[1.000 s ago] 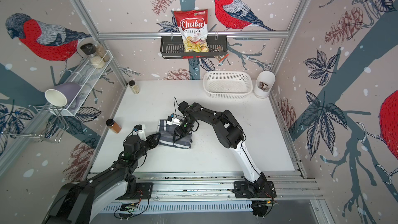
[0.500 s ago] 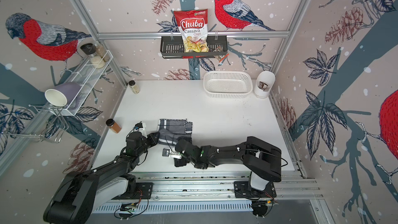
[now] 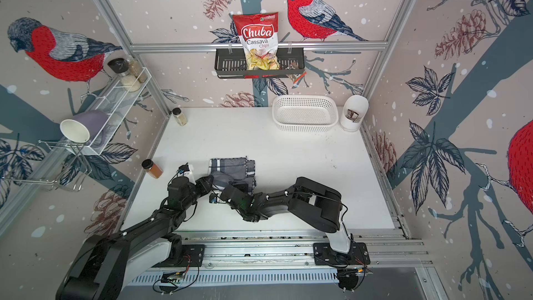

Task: Roll up the pillowcase
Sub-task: Roll the pillowcase at the center of the board.

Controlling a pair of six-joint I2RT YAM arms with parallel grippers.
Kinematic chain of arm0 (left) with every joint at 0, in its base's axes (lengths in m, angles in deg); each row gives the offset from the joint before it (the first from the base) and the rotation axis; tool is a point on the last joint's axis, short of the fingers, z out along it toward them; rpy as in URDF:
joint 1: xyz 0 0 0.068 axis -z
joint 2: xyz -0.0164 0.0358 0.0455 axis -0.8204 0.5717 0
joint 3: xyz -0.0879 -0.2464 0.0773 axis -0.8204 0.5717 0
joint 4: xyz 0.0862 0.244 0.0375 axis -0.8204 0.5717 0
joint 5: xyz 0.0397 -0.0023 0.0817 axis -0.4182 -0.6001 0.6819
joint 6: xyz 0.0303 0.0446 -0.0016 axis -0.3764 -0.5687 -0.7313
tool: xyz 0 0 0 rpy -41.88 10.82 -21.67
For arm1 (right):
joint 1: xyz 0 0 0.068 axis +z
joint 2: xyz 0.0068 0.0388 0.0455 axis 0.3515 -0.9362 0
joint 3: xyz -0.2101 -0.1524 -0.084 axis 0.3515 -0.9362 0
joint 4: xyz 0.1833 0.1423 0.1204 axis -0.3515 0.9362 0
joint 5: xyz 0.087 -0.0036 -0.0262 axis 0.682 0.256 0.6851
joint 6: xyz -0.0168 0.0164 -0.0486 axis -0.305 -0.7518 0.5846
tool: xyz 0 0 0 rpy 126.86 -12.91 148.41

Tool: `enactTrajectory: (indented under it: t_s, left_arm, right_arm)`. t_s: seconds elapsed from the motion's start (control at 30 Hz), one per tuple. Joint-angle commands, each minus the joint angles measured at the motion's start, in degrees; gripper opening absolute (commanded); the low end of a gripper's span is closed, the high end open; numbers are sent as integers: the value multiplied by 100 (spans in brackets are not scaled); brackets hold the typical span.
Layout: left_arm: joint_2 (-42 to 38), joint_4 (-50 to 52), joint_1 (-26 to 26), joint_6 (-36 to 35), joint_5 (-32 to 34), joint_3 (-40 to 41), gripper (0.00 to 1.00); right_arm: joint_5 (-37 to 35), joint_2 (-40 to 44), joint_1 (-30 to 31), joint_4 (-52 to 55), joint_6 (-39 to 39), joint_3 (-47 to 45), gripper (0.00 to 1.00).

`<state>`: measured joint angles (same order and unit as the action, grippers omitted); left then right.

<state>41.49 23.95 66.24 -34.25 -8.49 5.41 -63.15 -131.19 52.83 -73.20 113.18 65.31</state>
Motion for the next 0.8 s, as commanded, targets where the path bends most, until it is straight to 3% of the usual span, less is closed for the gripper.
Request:
enactTrajectory:
  t_s: [0.0, 0.1, 0.27, 0.37, 0.47, 0.67, 0.77]
  left_arm:
    - [-450, 498, -17, 155, 326, -55, 78]
    - [-1245, 1044, -39, 289, 506, -95, 95]
    - [-2404, 1448, -48, 161, 682, 84, 95]
    - [-2545, 1268, -48, 59, 360, 242, 95]
    - [-2301, 989, -50, 30, -61, 264, 95]
    - [-1726, 626, -48, -34, -185, 283, 94]
    - [-1379, 433, -50, -46, -198, 276, 87]
  right_arm:
    - [1448, 29, -237, 1612, -859, 492, 0]
    - [2767, 74, -622, 2652, -1392, 1025, 0]
    - [5058, -169, -1345, 4232, -2070, 2179, 0]
    - [6484, -605, -1714, 5356, -1920, 3019, 0]
    - [6795, -947, -1878, 5829, -1791, 3442, 0]
    - [7175, -1553, -2055, 6307, -1912, 3988, 0]
    - [7413, -1659, -2135, 6199, -2087, 3991, 1]
